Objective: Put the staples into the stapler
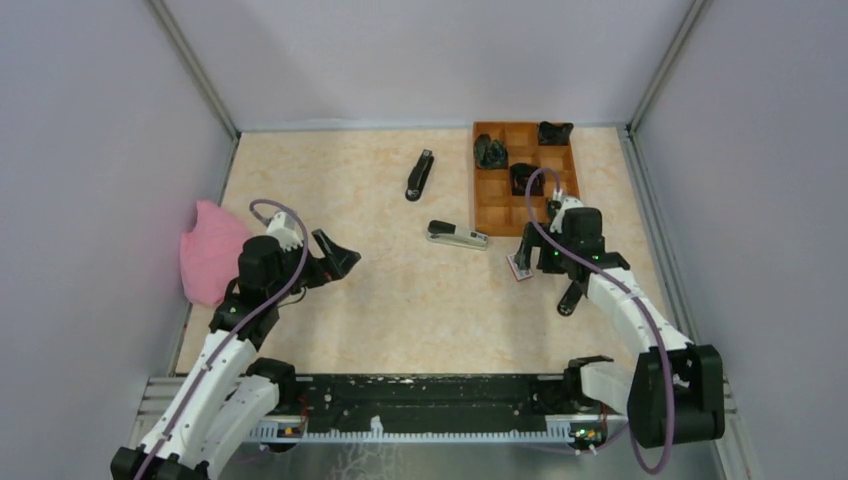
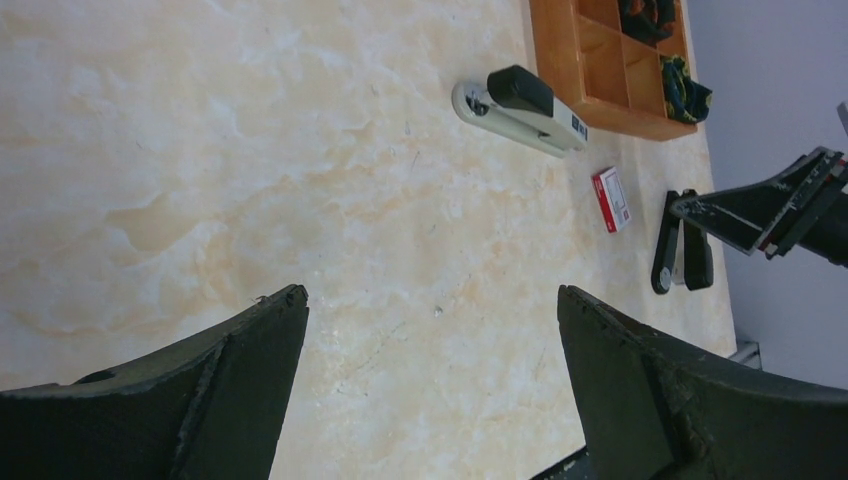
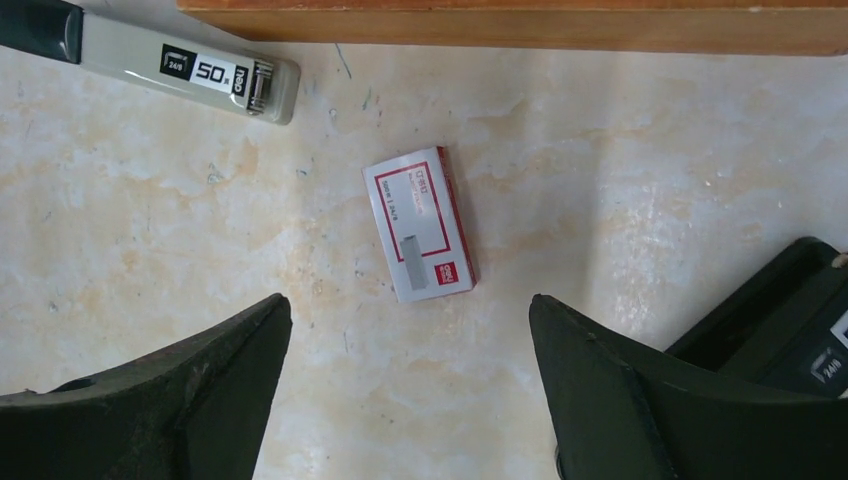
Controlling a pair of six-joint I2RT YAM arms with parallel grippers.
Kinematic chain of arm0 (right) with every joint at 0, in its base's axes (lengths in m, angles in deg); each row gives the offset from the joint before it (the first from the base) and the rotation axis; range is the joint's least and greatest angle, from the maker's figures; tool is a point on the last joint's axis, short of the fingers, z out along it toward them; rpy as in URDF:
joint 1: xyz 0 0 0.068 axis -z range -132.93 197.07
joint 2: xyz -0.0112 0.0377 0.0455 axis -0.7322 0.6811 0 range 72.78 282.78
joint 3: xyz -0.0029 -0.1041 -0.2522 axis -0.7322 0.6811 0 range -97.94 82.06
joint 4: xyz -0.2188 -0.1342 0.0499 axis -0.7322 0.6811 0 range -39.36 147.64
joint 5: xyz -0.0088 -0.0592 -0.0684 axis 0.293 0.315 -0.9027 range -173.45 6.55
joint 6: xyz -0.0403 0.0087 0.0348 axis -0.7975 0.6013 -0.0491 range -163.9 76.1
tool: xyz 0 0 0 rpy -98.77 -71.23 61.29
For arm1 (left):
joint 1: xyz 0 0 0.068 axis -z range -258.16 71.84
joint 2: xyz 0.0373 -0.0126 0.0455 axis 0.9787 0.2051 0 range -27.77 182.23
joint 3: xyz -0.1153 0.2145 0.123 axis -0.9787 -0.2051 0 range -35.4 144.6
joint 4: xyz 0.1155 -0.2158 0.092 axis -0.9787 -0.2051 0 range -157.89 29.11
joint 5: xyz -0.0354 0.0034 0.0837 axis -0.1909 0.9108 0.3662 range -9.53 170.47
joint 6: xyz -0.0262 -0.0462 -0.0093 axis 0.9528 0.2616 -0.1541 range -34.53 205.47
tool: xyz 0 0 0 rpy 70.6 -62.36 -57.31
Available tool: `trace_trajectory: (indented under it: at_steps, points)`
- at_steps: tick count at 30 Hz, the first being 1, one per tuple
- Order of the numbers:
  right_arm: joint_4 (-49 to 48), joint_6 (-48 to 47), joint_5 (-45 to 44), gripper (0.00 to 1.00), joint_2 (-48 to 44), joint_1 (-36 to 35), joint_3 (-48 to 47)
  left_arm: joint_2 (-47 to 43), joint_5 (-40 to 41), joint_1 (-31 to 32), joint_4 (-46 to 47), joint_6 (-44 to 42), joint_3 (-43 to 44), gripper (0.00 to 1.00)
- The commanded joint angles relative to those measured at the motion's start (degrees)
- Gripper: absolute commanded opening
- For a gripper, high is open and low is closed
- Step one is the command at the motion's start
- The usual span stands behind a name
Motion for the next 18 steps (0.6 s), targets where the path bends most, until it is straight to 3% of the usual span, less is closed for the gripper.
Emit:
trace_trajectory:
  at_steps: [1, 18]
  points:
    - [-3.84, -1.45, -0.34, 0.87, 5.17, -1.02, -4.82, 2.81, -5.19, 0.40, 3.73, 1.95, -1.08, 0.99]
    - [-4.41, -4.70, -4.63, 0.73, 20.20, -5.75, -9.04, 4.99, -8.33, 0.40, 7.39, 3.08, -4.11, 0.99]
